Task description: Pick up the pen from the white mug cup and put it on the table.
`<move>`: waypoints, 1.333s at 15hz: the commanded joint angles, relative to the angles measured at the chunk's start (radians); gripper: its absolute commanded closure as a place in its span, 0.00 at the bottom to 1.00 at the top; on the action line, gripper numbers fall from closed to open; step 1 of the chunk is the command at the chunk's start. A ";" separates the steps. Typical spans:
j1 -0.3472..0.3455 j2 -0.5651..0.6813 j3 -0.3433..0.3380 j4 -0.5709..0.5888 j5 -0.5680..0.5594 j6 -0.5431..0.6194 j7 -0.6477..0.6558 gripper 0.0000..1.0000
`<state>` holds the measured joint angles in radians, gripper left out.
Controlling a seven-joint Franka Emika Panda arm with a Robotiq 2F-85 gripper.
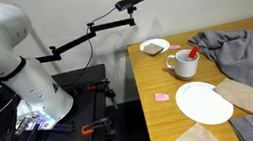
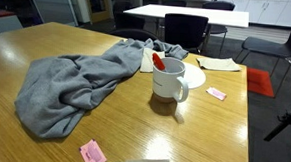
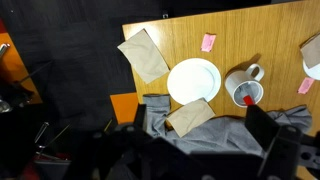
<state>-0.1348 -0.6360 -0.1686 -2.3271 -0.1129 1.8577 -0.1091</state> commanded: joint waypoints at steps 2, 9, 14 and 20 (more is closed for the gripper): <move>-0.002 0.001 0.001 0.002 0.001 -0.002 -0.001 0.00; -0.002 0.001 0.001 0.002 0.001 -0.002 -0.001 0.00; -0.002 0.001 0.001 0.002 0.001 -0.002 -0.001 0.00; 0.074 0.032 0.011 -0.010 0.041 0.073 -0.080 0.00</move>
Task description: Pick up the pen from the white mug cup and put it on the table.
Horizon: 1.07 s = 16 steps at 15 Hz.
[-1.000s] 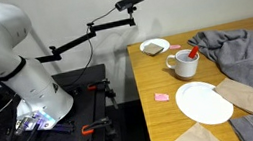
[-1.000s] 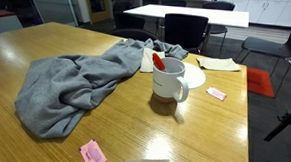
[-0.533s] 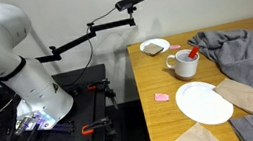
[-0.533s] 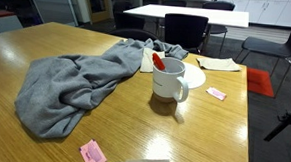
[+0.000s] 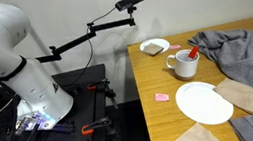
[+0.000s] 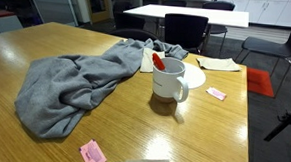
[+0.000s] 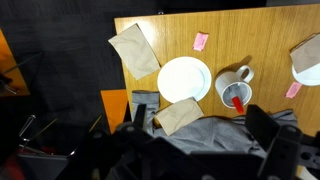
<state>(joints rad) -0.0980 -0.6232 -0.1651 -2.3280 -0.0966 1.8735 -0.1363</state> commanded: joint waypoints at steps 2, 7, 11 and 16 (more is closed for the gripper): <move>0.070 0.028 0.010 -0.019 0.041 0.087 -0.088 0.00; 0.148 0.079 0.025 -0.051 0.104 0.133 -0.176 0.00; 0.178 0.101 0.053 -0.109 0.134 0.239 -0.198 0.00; 0.180 0.144 0.098 -0.202 0.127 0.478 -0.144 0.00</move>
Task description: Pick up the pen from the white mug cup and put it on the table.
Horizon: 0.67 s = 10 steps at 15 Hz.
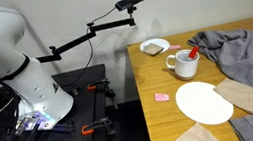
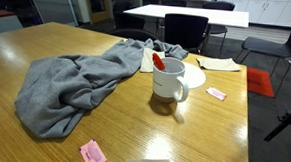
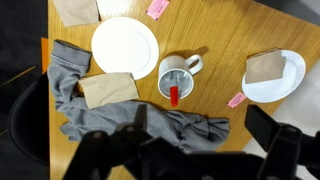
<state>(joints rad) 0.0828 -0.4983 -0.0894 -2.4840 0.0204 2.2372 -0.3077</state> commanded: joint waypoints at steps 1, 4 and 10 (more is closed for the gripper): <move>0.000 0.032 0.026 -0.059 0.012 0.158 0.034 0.00; 0.009 0.092 0.028 -0.073 0.032 0.251 0.048 0.00; 0.009 0.234 0.037 -0.046 0.064 0.321 0.066 0.00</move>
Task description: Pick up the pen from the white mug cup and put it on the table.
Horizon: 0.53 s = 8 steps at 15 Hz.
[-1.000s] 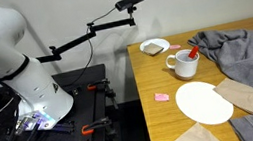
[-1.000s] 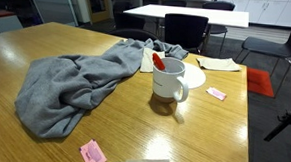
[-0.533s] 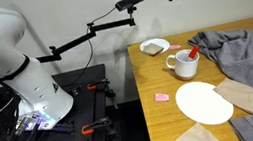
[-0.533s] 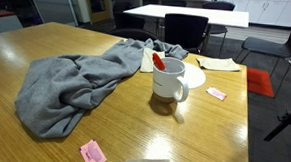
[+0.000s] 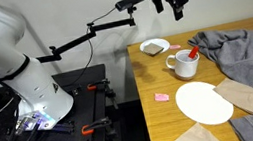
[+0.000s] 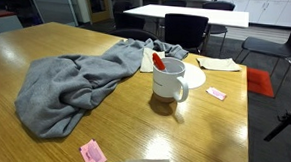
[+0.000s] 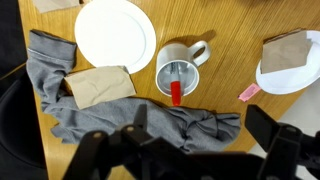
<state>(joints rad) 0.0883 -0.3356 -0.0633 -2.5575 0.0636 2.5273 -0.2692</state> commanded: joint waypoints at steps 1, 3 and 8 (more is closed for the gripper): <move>0.003 0.097 0.017 0.033 0.020 0.039 0.032 0.00; 0.000 0.138 0.023 0.045 0.016 0.048 0.032 0.00; -0.016 0.238 0.056 0.079 -0.027 0.104 0.094 0.00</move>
<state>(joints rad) 0.0879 -0.1659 -0.0375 -2.5181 0.0641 2.5891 -0.2427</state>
